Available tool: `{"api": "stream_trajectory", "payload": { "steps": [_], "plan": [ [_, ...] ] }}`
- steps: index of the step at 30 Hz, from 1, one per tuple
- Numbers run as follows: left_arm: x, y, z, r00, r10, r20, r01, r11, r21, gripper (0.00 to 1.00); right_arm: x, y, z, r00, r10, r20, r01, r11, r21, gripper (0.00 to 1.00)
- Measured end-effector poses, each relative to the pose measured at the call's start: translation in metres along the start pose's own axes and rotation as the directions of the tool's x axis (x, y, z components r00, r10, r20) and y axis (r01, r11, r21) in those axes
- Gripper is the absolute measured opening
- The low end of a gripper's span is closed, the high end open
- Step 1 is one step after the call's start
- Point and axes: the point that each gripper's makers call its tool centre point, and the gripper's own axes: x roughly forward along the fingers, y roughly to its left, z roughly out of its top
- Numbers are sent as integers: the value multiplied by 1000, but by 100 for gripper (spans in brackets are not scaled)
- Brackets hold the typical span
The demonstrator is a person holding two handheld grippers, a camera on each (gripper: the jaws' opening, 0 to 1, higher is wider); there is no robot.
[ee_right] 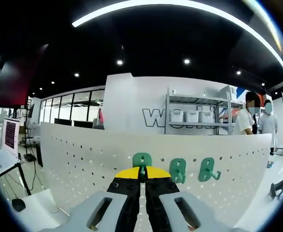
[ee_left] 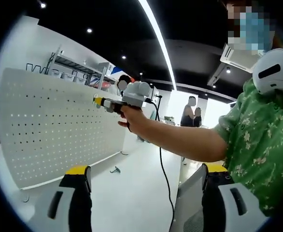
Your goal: Insert the hook assembly into the mounting plate slot until the hook locks in place.
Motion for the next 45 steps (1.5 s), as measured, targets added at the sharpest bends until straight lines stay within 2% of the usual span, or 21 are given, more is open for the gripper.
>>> {"api": "stream_trajectory", "payload": {
  "steps": [22, 45],
  "plan": [
    [1, 6, -3, 999, -34, 0, 34, 999, -6, 95, 13, -2, -5, 998, -59, -21, 59, 998, 9, 1],
    [1, 9, -4, 999, -53, -4, 53, 999, -6, 95, 17, -2, -8, 997, -69, -24, 69, 998, 9, 1]
  ]
}}
